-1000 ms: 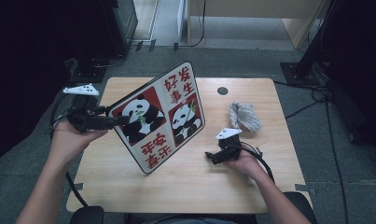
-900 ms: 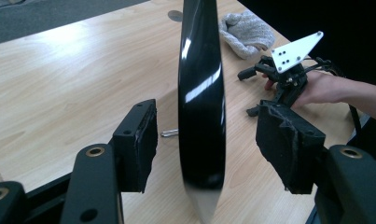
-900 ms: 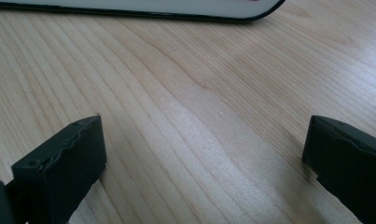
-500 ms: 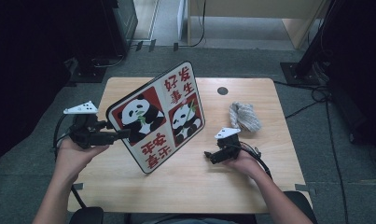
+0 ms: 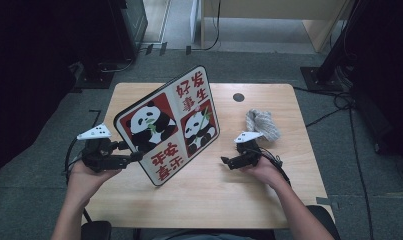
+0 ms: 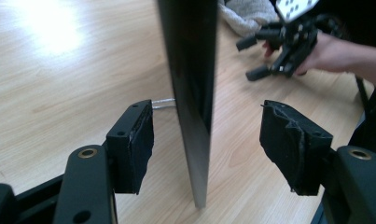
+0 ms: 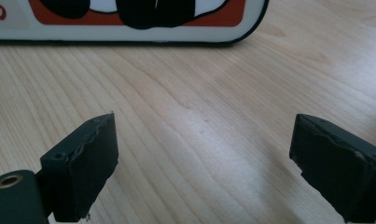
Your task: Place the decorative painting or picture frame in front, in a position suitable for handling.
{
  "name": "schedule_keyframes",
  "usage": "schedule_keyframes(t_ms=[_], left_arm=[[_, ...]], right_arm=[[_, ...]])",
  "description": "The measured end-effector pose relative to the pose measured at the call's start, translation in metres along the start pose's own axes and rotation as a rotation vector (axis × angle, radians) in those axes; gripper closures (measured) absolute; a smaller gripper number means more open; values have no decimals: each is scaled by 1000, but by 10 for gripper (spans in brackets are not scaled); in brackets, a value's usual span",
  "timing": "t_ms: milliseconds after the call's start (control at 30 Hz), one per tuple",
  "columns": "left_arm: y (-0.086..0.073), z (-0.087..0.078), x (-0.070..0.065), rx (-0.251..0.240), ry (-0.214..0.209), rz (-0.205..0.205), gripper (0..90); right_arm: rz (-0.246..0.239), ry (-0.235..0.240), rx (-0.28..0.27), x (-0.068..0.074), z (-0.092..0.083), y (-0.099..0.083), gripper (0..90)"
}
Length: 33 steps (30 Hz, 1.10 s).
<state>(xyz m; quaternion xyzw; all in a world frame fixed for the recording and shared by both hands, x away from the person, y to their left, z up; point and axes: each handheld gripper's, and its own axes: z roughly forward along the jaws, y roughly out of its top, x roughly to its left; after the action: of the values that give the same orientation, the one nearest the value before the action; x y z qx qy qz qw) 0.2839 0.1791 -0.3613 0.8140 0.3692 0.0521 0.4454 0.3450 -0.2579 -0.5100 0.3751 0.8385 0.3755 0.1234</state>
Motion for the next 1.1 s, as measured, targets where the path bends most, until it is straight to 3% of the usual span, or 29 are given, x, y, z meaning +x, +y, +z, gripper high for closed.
schedule_keyframes(t_ms=[100,167,267,533,633,833,1100], left_arm=[[-6,3,-1,-13,-2,-4,353],[-9,5,0,-15,-4,-2,358],[-13,9,0,-20,-8,-9,359],[-20,16,-1,-40,-9,-8,379],[-22,19,-2,-17,-1,9,376],[-30,20,0,-38,-6,-6,400],[-36,28,5,-26,-21,-22,484]], right_arm=[[6,-7,-12,-4,-4,3,82],[6,0,-21,-8,-8,5,155],[33,10,-7,-16,-11,8,150],[37,-36,-14,-27,-22,13,218],[60,-33,-23,-30,-28,16,220],[92,-54,-33,-42,-39,17,232],[137,-98,-53,-62,-59,14,245]])
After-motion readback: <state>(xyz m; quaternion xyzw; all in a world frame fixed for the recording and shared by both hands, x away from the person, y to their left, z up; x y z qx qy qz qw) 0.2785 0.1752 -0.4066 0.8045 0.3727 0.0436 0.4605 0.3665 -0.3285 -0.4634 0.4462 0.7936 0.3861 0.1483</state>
